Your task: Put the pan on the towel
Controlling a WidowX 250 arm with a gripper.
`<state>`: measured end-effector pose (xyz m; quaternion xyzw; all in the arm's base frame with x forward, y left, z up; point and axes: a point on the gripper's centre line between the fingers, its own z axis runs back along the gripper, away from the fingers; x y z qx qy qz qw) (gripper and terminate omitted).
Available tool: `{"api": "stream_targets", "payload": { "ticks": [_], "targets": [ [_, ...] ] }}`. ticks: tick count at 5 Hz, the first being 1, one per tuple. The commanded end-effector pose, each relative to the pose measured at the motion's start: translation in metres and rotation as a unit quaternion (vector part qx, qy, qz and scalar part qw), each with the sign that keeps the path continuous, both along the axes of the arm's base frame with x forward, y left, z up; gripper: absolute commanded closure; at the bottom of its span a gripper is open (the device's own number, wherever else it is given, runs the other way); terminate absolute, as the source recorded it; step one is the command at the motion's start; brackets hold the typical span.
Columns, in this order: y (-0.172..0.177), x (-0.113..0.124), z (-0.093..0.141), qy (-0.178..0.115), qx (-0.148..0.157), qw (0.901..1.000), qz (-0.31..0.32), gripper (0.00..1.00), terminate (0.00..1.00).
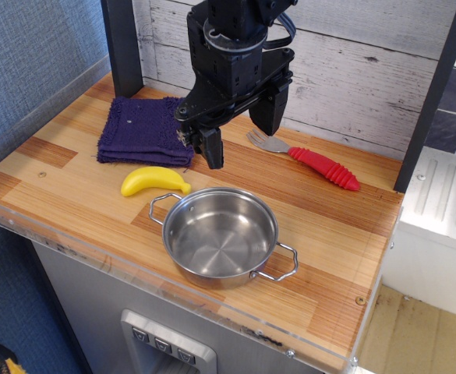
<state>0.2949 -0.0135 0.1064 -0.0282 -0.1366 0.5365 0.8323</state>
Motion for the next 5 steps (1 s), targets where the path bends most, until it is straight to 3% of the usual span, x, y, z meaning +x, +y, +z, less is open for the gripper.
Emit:
{"api": "stream_targets", "payload": {
  "ticks": [1, 4, 5],
  "targets": [
    [0.000, 0.000, 0.000, 0.000, 0.000, 1.0000, 0.000, 0.00, 0.00],
    [0.032, -0.051, -0.005, -0.017, -0.011, 0.9988, -0.044, 0.00, 0.00],
    [0.037, -0.052, -0.018, -0.010, -0.011, 0.9979, -0.063, 0.00, 0.00]
  ]
}}
